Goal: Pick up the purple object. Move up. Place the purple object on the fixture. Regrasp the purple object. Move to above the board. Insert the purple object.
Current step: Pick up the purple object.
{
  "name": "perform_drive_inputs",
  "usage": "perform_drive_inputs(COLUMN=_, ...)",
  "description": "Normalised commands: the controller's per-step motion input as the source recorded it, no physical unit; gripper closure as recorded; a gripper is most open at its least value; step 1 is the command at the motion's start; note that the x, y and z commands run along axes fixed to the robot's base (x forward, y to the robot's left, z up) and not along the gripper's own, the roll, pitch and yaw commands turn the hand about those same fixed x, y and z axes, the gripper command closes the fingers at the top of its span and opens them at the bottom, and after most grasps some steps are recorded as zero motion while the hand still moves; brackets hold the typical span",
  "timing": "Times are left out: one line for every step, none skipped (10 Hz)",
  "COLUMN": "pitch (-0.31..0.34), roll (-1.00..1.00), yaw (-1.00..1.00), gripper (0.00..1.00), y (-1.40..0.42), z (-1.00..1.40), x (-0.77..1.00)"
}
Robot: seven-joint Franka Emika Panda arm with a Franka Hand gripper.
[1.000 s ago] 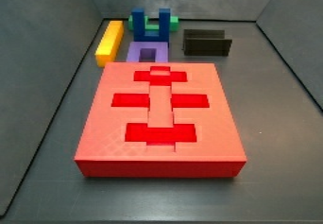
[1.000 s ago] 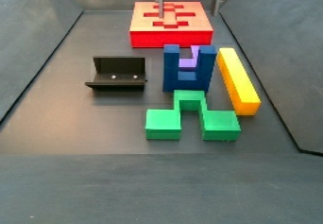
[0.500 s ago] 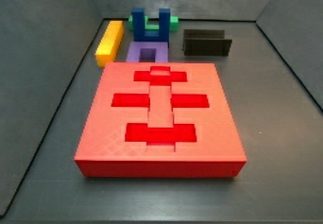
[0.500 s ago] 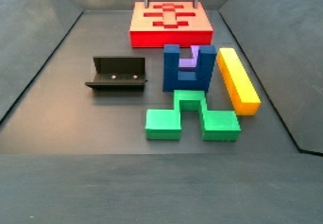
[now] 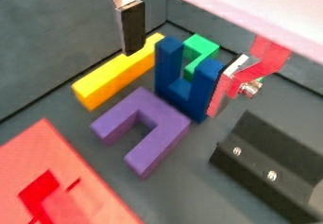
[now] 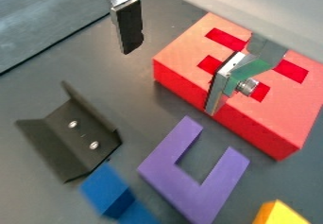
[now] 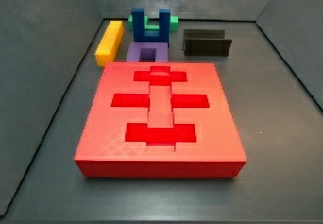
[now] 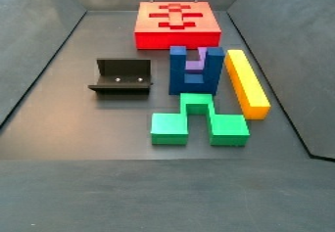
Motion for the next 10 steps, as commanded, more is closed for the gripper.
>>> perform_drive_inputs(pitch=0.0, roll=0.04, yaw=0.0, gripper=0.0, y=-0.38, z=-0.32, x=0.07)
perform_drive_inputs(pitch=-0.013, roll=0.0, yaw=-0.01, gripper=0.0, y=-0.21, z=-0.34, x=0.05)
perform_drive_inputs(pitch=-0.034, roll=-0.07, yaw=-0.02, gripper=0.0, y=-0.1, z=-0.36, x=0.06)
perform_drive_inputs(pitch=-0.04, roll=-0.12, yaw=-0.02, gripper=0.0, y=0.0, z=-0.39, x=0.08)
perform_drive_inputs(pitch=-0.029, roll=-0.14, yaw=0.0, gripper=0.0, y=0.0, z=-0.38, x=0.13)
perform_drive_inputs(pitch=-0.036, roll=-0.11, yaw=0.0, gripper=0.0, y=0.0, z=-0.33, x=0.12)
perform_drive_inputs(pitch=-0.041, roll=-0.08, yaw=0.0, gripper=0.0, y=0.0, z=-0.35, x=0.08)
perform_drive_inputs(pitch=-0.036, roll=-0.04, yaw=0.0, gripper=0.0, y=-0.02, z=-0.35, x=0.11)
perform_drive_inputs(pitch=-0.029, roll=0.0, yaw=0.0, gripper=0.0, y=-0.06, z=-0.33, x=0.09)
perform_drive_inputs(pitch=-0.026, roll=0.0, yaw=0.0, gripper=0.0, y=-0.08, z=-0.36, x=0.09)
